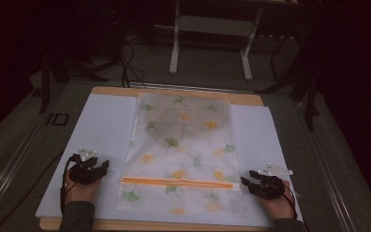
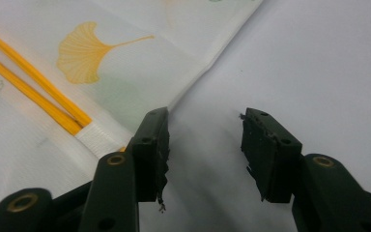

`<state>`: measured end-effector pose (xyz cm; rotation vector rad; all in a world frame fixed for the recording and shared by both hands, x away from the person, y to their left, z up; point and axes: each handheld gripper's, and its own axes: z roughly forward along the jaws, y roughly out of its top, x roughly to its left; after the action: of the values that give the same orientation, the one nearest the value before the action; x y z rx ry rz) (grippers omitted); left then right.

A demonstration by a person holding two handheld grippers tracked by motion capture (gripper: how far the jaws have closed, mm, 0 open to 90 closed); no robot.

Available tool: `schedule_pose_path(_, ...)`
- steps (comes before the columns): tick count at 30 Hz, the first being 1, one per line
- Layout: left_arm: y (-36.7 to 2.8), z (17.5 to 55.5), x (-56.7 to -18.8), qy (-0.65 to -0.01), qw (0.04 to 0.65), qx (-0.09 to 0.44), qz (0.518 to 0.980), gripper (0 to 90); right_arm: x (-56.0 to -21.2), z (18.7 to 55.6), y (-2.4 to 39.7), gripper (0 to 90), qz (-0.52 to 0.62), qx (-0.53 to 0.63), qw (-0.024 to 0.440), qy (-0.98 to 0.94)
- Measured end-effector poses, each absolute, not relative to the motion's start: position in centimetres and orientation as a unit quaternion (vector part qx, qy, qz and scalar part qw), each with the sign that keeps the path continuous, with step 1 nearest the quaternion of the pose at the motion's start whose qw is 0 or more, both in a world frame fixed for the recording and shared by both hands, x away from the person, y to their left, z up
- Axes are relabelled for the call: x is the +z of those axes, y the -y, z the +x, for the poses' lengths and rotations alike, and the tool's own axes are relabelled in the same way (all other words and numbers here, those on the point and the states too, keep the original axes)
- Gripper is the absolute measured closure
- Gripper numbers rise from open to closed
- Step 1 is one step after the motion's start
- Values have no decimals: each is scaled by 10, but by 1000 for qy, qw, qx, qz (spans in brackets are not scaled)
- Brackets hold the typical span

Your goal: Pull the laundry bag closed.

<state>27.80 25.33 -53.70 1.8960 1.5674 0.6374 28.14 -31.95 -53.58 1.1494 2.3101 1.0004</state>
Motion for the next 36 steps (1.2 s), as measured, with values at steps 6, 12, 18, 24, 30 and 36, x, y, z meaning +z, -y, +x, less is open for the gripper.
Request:
schedule_pose_path(6, -261, 275, -533, -579, 316, 207, 722, 671, -533, 280, 315, 553, 393, 348, 182, -832)
schedule_pose_path(12, -261, 272, -529, -557, 311, 205, 742, 710, -525, 282, 310, 550, 372, 340, 177, -846)
schedule_pose_path(18, -260, 270, -526, -545, 320, 202, 748, 755, -516, 285, 297, 542, 341, 325, 169, -866)
schedule_pose_path(24, -259, 269, -526, -534, 329, 205, 751, 735, -503, 291, 276, 529, 307, 314, 158, -884)
schedule_pose_path(30, -262, 265, -522, -538, 341, 201, 744, 737, -495, 298, 252, 524, 273, 302, 148, -901)
schedule_pose_path(36, -263, 262, -519, -540, 352, 209, 736, 750, -489, 304, 227, 522, 250, 296, 130, -913)
